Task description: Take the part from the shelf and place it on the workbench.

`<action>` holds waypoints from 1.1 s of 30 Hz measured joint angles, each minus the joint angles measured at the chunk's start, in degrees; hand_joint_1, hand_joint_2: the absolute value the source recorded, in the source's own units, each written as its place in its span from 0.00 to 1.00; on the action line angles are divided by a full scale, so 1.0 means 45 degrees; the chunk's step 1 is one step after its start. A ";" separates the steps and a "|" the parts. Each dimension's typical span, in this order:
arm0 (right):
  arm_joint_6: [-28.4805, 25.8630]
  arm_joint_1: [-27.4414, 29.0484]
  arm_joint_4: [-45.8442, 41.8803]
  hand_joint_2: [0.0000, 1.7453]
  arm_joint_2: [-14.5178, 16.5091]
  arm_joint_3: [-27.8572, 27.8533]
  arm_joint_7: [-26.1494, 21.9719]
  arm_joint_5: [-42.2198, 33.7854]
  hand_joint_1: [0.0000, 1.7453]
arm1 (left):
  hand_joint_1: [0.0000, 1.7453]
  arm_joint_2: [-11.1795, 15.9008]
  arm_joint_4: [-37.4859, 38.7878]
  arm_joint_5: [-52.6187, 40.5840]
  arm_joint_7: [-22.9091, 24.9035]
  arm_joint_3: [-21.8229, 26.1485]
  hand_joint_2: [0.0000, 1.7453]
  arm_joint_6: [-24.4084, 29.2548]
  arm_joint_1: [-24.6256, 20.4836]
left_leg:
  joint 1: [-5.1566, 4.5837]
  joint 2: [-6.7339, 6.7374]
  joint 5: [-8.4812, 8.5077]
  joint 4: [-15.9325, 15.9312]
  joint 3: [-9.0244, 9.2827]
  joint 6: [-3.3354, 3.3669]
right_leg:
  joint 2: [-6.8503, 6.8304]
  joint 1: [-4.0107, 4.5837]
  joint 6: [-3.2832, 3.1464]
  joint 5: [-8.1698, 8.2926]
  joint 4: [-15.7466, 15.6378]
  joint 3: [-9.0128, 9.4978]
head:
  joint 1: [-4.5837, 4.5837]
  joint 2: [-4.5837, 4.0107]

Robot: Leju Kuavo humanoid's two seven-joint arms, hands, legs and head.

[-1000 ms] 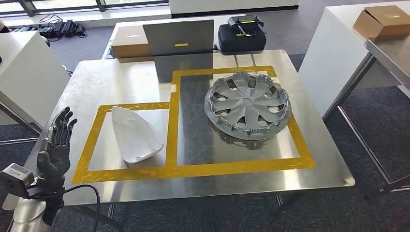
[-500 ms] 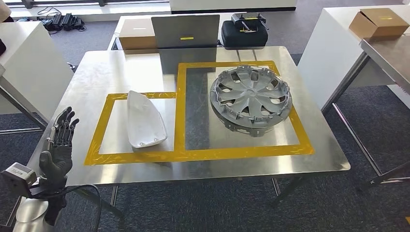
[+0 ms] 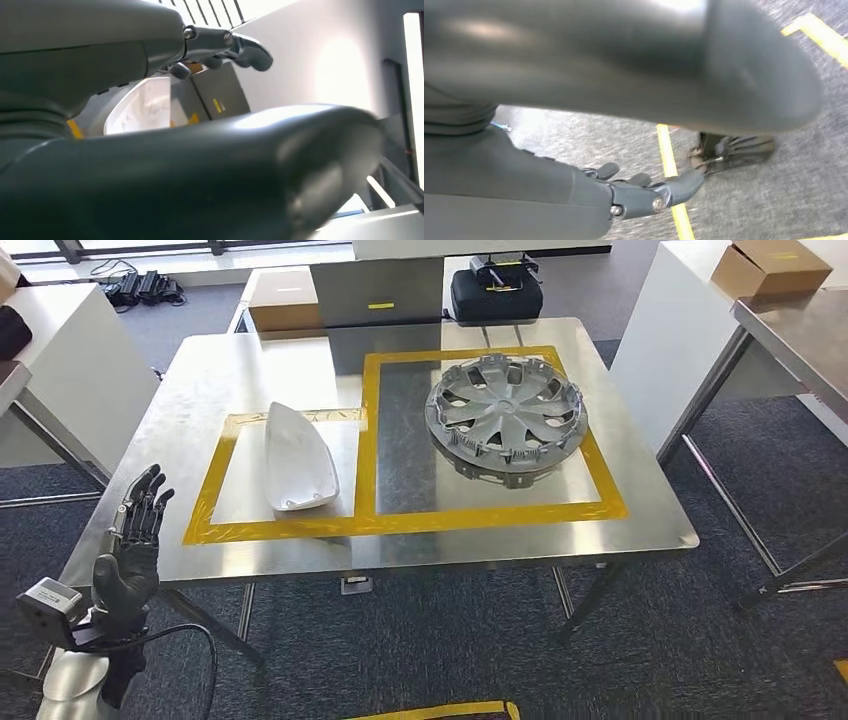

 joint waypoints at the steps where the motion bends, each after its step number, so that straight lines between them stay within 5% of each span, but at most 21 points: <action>1: 0.0010 -0.0001 0.0000 0.00 -0.0004 0.0000 -0.0005 0.0001 0.00 | 0.00 0.0001 0.0007 0.0000 0.0000 -0.0005 0.00 0.0005 0.0006 | 0.0017 -0.0007 -0.0702 0.0694 -0.0189 -0.0058 | -0.0010 0.0001 -0.0024 0.0153 0.0005 -0.0195 | -0.0047 0.0000; 3: 0.0032 0.0010 0.0000 0.00 -0.0010 0.0000 -0.0023 0.0010 0.00 | 0.00 -0.0002 0.0056 -0.0010 0.0019 -0.0011 0.00 0.0027 0.0023 | 0.0045 -0.0007 -0.1661 0.2246 -0.0449 -0.0144 | -0.0022 0.0004 -0.0017 0.0457 0.0034 -0.0616 | -0.0120 0.0000; 5: 0.0057 0.0016 0.0000 0.00 -0.0010 0.0000 -0.0043 0.0027 0.00 | 0.00 -0.0010 0.0140 -0.0044 0.0044 -0.0016 0.00 0.0056 0.0061 | 0.0048 -0.0007 -0.1428 0.2740 -0.0136 -0.0160 | -0.0036 0.0004 0.0022 0.0741 0.0075 -0.1023 | -0.0152 0.0000; 7: 0.0075 0.0016 0.0000 0.00 -0.0010 0.0000 -0.0060 0.0038 0.00 | 0.00 -0.0016 0.0225 -0.0085 0.0051 -0.0018 0.00 0.0088 0.0108 | 0.0049 -0.0007 -0.0829 0.1467 0.1057 -0.0116 | -0.0041 -0.0001 0.0102 0.0995 0.0127 -0.1339 | -0.0180 0.0000; 9: 0.0081 0.0014 0.0000 0.00 -0.0010 0.0000 -0.0069 0.0037 0.00 | 0.00 -0.0038 0.0301 -0.0128 0.0045 -0.0023 0.00 0.0128 0.0171 | 0.0003 -0.0017 -0.0939 -0.0376 0.2332 0.0020 | -0.0030 0.0017 0.0231 0.1218 0.0164 -0.1475 | -0.0187 0.0000; 11: 0.0081 0.0014 0.0000 0.00 -0.0010 0.0000 -0.0079 0.0024 0.00 | 0.00 -0.0068 0.0383 -0.0163 0.0028 -0.0028 0.00 0.0165 0.0278 | -0.0069 -0.0036 -0.1166 -0.1113 0.2724 0.0225 | -0.0018 0.0019 0.0398 0.1429 0.0127 -0.1462 | -0.0182 0.0000; 13: 0.0080 0.0034 0.0000 0.00 -0.0010 0.0000 -0.0086 0.0011 0.00 | 0.00 -0.0107 0.0480 -0.0192 0.0018 -0.0029 0.00 0.0181 0.0393 | -0.0076 -0.0009 -0.0967 -0.1113 0.2555 0.0476 | 0.0005 -0.0019 0.0571 0.1520 0.0115 -0.1495 | -0.0187 0.0000; 14: 0.0072 0.0047 0.0000 0.00 -0.0008 0.0000 -0.0085 0.0007 0.00 | 0.00 -0.0132 0.0533 -0.0205 0.0018 -0.0029 0.00 0.0186 0.0429 | -0.0069 0.0014 -0.0830 -0.1123 0.2427 0.0602 | 0.0018 -0.0033 0.0643 0.1252 0.0302 -0.1594 | -0.0170 0.0000; 17: 0.0064 0.0060 0.0000 0.00 0.0010 0.0000 -0.0113 0.0006 0.00 | 0.00 -0.0224 0.0761 -0.0221 0.0016 -0.0027 0.00 0.0203 0.0542 | -0.0063 0.0051 -0.0368 -0.1116 0.1877 0.0812 | 0.0033 -0.0049 0.0786 -0.0638 0.2318 -0.2209 | -0.0071 0.0000; 19: 0.0091 0.0056 0.0000 0.00 0.0017 0.0000 -0.0193 0.0009 0.00 | 0.00 -0.0299 0.0989 -0.0223 0.0005 -0.0027 0.00 0.0208 0.0665 | -0.0102 0.0056 -0.0065 -0.1057 0.1461 0.0822 | 0.0032 -0.0041 0.0813 -0.1167 0.3730 -0.2401 | -0.0041 0.0000; 20: 0.0104 0.0057 0.0000 0.00 0.0017 0.0000 -0.0248 0.0011 0.00 | 0.00 -0.0336 0.1108 -0.0223 -0.0001 -0.0027 0.00 0.0209 0.0725 | -0.0121 0.0058 0.0068 -0.1012 0.1256 0.0812 | 0.0032 -0.0031 0.0789 -0.0982 0.3877 -0.2219 | -0.0032 0.0000; 22: 0.0130 0.0050 0.0000 0.00 0.0012 0.0000 -0.0344 0.0019 0.00 | 0.00 -0.0403 0.1349 -0.0223 -0.0019 -0.0018 0.00 0.0211 0.0834 | -0.0147 0.0059 0.0293 -0.0909 0.0896 0.0773 | 0.0038 0.0024 0.0649 -0.0354 0.2809 -0.1163 | -0.0006 0.0000; 24: 0.0168 0.0021 0.0000 0.00 -0.0004 0.0002 -0.0418 0.0039 0.00 | 0.00 -0.0465 0.1604 -0.0223 -0.0050 -0.0006 0.00 0.0211 0.0917 | -0.0174 0.0062 0.0480 -0.0822 0.0667 0.0687 | 0.0041 0.0117 0.0454 -0.0358 0.0929 0.0215 | 0.0004 0.0000; 26: 0.0213 0.0003 0.0000 0.00 -0.0013 0.0005 -0.0491 0.0062 0.00 | 0.00 -0.0530 0.1895 -0.0227 -0.0092 0.0006 0.00 0.0211 0.0981 | -0.0162 0.0070 0.0680 -0.0819 0.0605 0.0540 | 0.0040 0.0194 0.0311 -0.0576 -0.0068 0.0821 | 0.0010 0.0000; 29: 0.0260 0.0013 0.0002 0.00 0.0011 0.0005 -0.0542 0.0118 0.00 | 0.00 -0.0605 0.2428 -0.0294 -0.0130 0.0063 0.00 0.0217 0.1118 | -0.0132 0.0034 0.0653 -0.0751 0.0476 0.0289 | -0.0006 0.0155 0.0076 -0.0223 -0.0229 0.0567 | 0.0021 0.0000; 33: 0.0317 0.0007 0.0005 0.00 0.0030 0.0010 -0.0557 0.0164 0.00 | 0.00 -0.0659 0.3485 -0.0718 -0.0267 0.0260 0.00 0.0434 0.1204 | -0.0033 -0.0009 -0.1562 0.1735 -0.0313 -0.0027 | -0.0055 0.0091 -0.0044 0.0424 -0.0260 -0.0211 | -0.0104 0.0000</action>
